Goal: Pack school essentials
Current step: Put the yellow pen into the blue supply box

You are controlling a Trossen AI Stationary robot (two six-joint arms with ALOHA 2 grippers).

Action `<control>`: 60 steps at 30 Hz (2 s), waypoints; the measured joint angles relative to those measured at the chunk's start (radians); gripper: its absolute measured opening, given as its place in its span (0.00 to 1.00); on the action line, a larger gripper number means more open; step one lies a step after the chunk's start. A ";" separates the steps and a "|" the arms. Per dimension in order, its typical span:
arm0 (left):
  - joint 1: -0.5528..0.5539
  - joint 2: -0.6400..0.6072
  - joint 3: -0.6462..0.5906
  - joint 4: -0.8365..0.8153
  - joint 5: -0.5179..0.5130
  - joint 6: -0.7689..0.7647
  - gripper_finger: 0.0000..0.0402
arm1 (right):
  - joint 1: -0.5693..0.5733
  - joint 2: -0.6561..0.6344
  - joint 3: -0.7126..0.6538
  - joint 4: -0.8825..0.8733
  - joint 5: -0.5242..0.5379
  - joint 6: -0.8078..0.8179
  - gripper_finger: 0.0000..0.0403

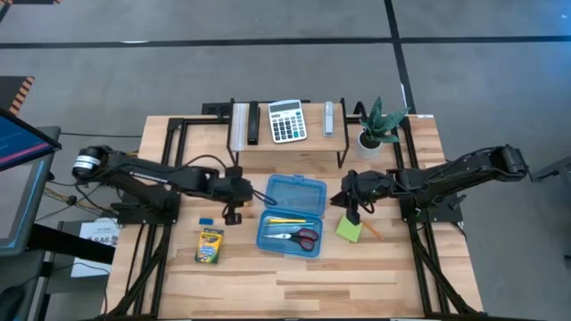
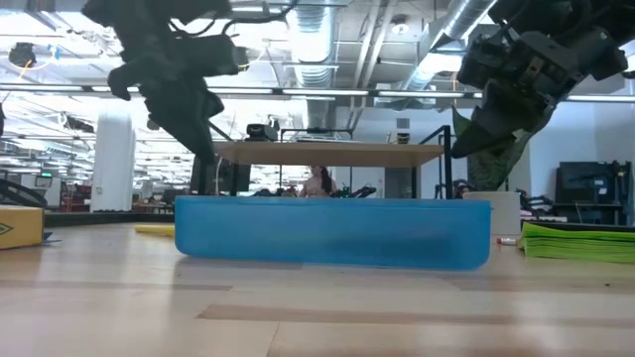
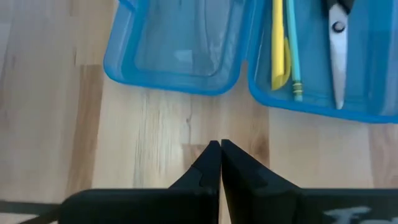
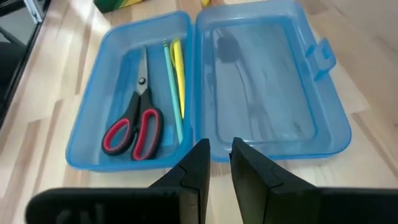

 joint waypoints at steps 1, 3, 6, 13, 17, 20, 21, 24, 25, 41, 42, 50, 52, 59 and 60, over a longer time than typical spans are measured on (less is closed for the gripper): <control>0.000 -0.015 -0.014 0.009 0.000 -0.011 0.00 | -0.001 0.000 0.000 0.007 0.000 0.000 0.22; 0.000 -0.032 -0.038 0.041 -0.001 -0.032 0.00 | -0.001 0.000 0.000 0.012 0.000 0.000 0.22; 0.000 -0.042 -0.066 0.075 -0.002 -0.033 0.00 | -0.001 0.000 0.000 0.022 0.000 0.000 0.22; 0.003 -0.040 -0.070 0.076 0.006 -0.053 0.05 | 0.003 0.000 0.000 0.034 0.001 0.016 0.22; 0.003 -0.040 -0.070 0.076 0.004 -0.055 0.11 | 0.019 0.000 0.000 0.034 0.002 0.017 0.22; 0.003 -0.040 -0.070 0.079 -0.003 -0.055 0.15 | 0.027 0.000 0.000 0.034 0.003 0.019 0.22; 0.003 -0.040 -0.070 0.081 -0.003 -0.055 0.16 | 0.028 0.000 0.000 0.034 0.004 0.019 0.22; 0.003 -0.040 -0.070 0.081 -0.003 -0.054 0.18 | 0.031 0.000 0.000 0.035 0.004 0.019 0.22; 0.003 -0.040 -0.070 0.081 -0.002 -0.054 0.19 | 0.030 0.000 0.000 0.037 0.004 0.019 0.22; 0.004 -0.040 -0.070 0.073 0.007 -0.051 0.20 | 0.039 0.002 0.000 0.039 0.009 0.018 0.22; 0.004 -0.040 -0.070 0.066 0.013 -0.051 0.20 | 0.039 0.002 0.000 0.039 0.009 0.018 0.22; 0.004 -0.040 -0.069 -0.082 0.034 -0.072 0.20 | 0.038 0.002 0.000 0.039 0.008 0.023 0.22; 0.004 -0.040 -0.069 -0.093 0.048 -0.072 0.20 | 0.036 0.002 0.000 0.039 0.007 0.023 0.22; 0.004 -0.040 -0.069 -0.137 0.128 -0.060 0.20 | 0.047 0.002 0.000 0.038 -0.001 0.027 0.22; 0.004 -0.040 -0.069 -0.151 0.128 -0.060 0.20 | 0.050 0.002 0.000 0.038 -0.002 0.027 0.22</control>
